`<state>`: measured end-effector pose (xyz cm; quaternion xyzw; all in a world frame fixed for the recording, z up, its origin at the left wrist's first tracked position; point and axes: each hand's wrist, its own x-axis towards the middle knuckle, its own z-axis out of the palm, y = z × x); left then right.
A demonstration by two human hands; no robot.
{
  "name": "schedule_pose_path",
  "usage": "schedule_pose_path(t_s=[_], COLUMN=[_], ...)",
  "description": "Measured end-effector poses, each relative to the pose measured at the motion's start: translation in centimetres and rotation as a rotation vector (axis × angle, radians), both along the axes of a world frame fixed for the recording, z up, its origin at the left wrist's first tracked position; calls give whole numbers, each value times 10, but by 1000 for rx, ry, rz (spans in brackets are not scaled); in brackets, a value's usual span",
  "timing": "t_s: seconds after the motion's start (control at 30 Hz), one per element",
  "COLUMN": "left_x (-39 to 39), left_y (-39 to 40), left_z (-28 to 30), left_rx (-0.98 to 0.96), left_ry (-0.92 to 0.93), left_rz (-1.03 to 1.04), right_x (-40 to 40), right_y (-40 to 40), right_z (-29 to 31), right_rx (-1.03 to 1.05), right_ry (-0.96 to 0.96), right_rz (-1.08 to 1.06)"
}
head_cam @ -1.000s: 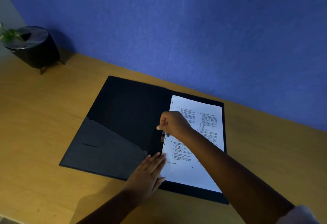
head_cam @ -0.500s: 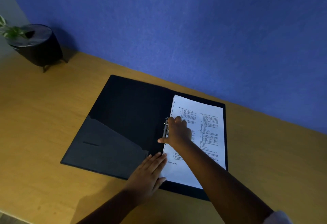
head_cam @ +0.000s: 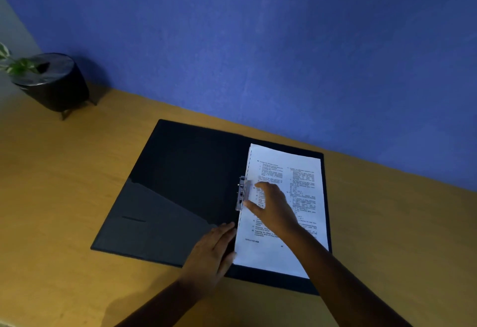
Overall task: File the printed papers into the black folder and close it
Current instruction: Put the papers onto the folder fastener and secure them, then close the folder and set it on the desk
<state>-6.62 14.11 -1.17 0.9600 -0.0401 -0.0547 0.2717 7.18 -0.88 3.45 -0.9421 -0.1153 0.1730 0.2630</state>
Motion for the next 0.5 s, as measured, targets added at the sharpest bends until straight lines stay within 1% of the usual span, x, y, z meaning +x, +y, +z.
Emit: schedule_pose_path(t_s=[0.07, 0.1, 0.13, 0.23, 0.3, 0.4, 0.5], left_x=[4, 6, 8, 6, 0, -5, 1], left_y=[13, 23, 34, 70, 92, 117, 133], left_z=[-1, 0, 1, 2, 4, 11, 16], left_rx=[-47, -37, -19, 36, 86, 103, 65], left_ry=[-49, -76, -65, -5, 22, 108, 195], left_rz=[126, 202, 285, 518, 643, 798, 894], right_x=[-12, -19, -27, -48, -59, -68, -70], right_y=[-28, -42, -57, -95, -114, -130, -132], right_z=[-1, -2, -4, -7, -9, -13, -13], right_rx=[16, -1, -26, -94, -126, -156, -93], right_ry=[-21, -27, -29, -40, -22, 31, 59], right_rz=[-54, -95, -152, -370, -480, -509, -584])
